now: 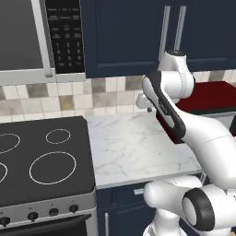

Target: Take a straw from the drawer in front and place it inside the glass cup on the dining counter.

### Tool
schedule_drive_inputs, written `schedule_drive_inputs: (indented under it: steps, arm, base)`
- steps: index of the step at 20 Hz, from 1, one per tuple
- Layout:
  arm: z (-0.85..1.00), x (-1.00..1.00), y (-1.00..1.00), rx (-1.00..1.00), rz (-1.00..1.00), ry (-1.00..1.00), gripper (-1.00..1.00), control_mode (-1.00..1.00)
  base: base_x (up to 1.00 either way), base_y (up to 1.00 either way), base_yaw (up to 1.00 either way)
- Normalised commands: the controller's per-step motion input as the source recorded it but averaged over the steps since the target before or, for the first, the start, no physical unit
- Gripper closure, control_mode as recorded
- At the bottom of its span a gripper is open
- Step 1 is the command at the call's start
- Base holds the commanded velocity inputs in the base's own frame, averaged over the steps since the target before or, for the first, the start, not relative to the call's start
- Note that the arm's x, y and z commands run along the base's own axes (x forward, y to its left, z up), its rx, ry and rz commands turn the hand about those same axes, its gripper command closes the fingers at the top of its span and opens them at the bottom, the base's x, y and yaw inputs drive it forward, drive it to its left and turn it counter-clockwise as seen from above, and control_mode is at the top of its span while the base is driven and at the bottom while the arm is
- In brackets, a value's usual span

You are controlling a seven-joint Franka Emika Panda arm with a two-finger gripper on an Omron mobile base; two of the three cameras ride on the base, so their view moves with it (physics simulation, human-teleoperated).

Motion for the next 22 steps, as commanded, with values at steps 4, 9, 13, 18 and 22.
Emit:
schedule_drive_inputs:
  steps: [4,9,13,18,22]
  arm:
    - [0.00,-0.03,0.00,0.00,0.00,0.00,-1.00,1.00]
    - [0.00,0.00,0.00,0.00,0.00,0.00,-1.00,1.00]
    - [0.00,0.00,0.00,0.00,0.00,0.00,-1.00,1.00]
    - [0.00,0.00,0.00,0.00,0.00,0.00,-1.00,1.00]
    - [0.00,0.00,0.00,0.00,0.00,0.00,-1.00,1.00]
  base:
    - [-0.37,0.09,0.00]
    - [-0.45,0.34,0.00]
    - [-0.19,0.47,-0.14]
    - [-0.29,0.56,-0.49]
    - [-0.36,0.49,-0.68]
